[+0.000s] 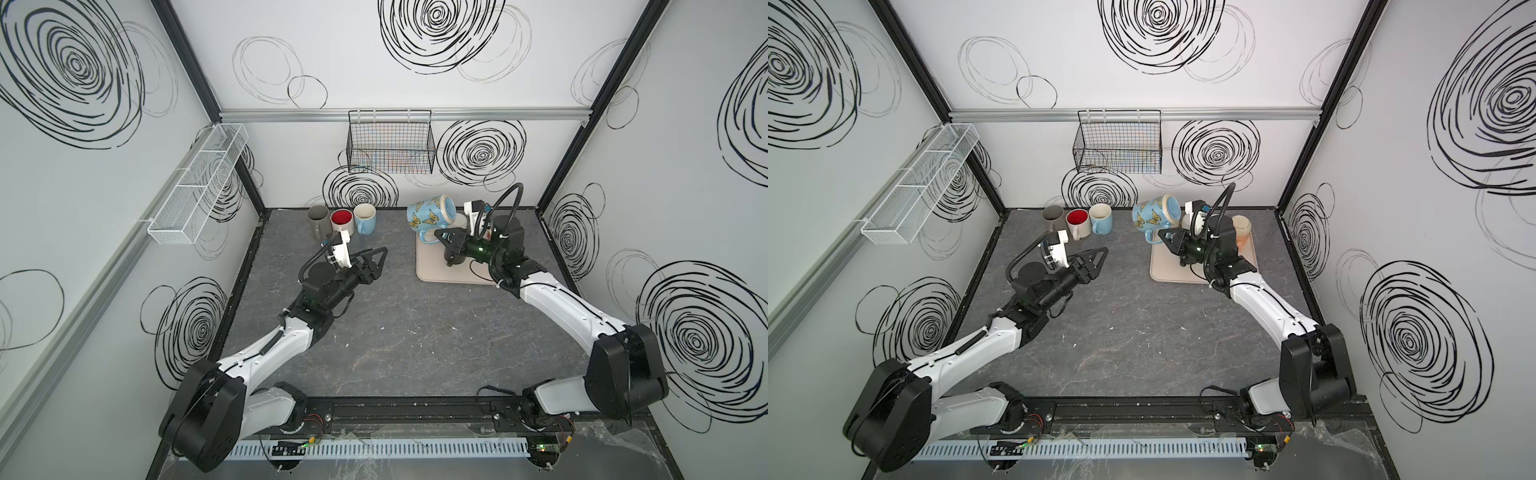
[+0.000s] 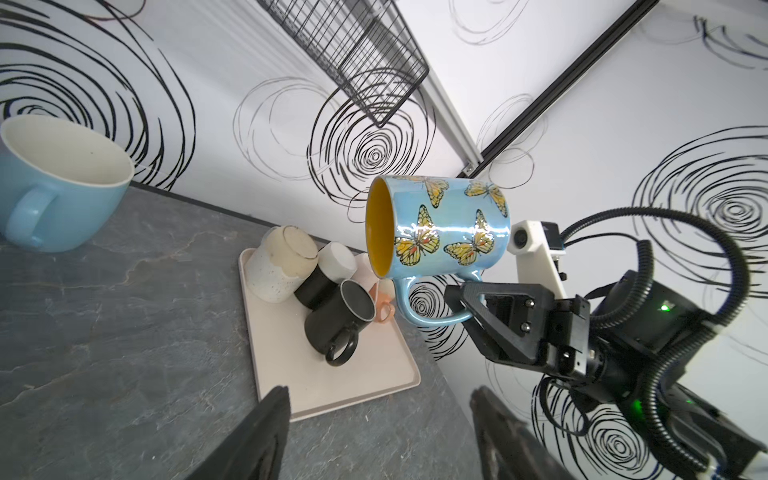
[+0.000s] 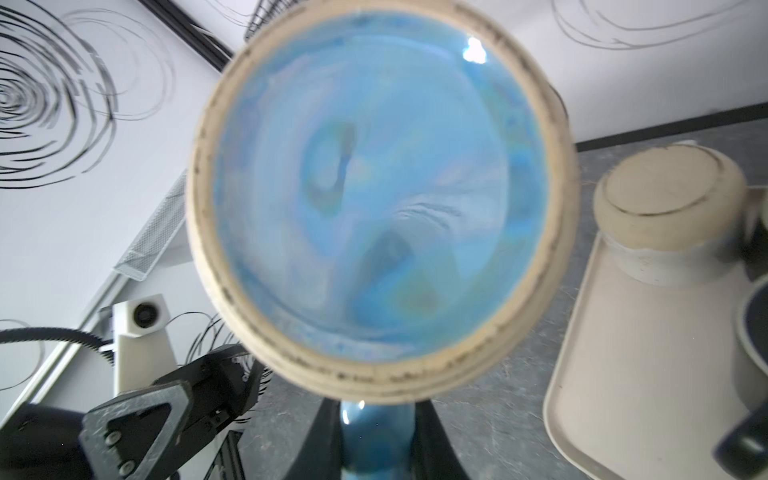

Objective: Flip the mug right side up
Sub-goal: 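Close the left gripper on the butterfly mug held by the right gripper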

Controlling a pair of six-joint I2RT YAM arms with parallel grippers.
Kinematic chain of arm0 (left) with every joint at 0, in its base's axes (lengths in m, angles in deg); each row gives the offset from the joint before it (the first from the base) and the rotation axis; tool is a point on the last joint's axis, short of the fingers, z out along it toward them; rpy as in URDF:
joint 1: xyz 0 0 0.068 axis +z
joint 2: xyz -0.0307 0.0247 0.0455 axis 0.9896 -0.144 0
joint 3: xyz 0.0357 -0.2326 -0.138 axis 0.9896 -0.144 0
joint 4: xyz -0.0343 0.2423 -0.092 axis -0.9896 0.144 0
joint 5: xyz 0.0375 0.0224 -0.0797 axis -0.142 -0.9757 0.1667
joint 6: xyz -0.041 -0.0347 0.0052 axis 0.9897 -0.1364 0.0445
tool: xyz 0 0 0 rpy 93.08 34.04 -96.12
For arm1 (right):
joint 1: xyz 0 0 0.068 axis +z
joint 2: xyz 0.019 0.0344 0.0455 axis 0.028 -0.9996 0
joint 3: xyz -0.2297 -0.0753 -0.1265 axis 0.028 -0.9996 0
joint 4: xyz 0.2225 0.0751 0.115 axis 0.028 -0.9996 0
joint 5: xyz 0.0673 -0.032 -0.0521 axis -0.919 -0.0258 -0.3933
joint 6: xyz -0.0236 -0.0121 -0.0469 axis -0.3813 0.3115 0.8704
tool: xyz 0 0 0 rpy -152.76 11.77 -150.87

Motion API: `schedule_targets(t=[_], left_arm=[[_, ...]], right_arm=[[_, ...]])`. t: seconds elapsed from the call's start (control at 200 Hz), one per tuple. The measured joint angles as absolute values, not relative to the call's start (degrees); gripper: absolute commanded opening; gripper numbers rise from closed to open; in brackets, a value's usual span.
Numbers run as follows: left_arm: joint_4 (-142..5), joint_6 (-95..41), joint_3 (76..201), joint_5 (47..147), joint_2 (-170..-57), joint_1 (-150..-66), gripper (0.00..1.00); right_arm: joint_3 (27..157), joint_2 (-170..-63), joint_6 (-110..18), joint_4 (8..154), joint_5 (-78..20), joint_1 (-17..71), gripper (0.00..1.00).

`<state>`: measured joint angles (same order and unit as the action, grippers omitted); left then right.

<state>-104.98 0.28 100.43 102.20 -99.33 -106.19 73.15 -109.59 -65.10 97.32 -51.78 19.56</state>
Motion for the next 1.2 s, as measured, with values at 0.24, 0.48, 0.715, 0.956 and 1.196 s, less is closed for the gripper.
schedule_targets(t=[0.24,0.48,0.715,0.956,1.196], left_arm=[[-108.1,1.0,101.4,107.8,-97.5,-106.0,0.75],[-111.7,3.1,105.6,111.9,-98.2,-107.2,0.75],[-116.4,6.4,107.9,113.6,-100.0,-108.3,0.72],[-120.6,9.7,109.5,114.5,-101.9,-109.0,0.68],[-122.5,10.9,111.9,116.0,-103.6,-110.7,0.61]], right_arm=[[74.1,-109.7,-71.9,105.9,-59.3,21.2,0.0],[77.2,-109.8,-76.3,113.0,-64.5,24.0,0.0],[77.4,-109.8,-79.8,119.1,-67.3,26.5,0.0],[77.4,-109.8,-81.1,121.6,-68.3,28.7,0.0],[77.4,-109.9,-81.9,122.8,-68.5,29.5,0.0]])
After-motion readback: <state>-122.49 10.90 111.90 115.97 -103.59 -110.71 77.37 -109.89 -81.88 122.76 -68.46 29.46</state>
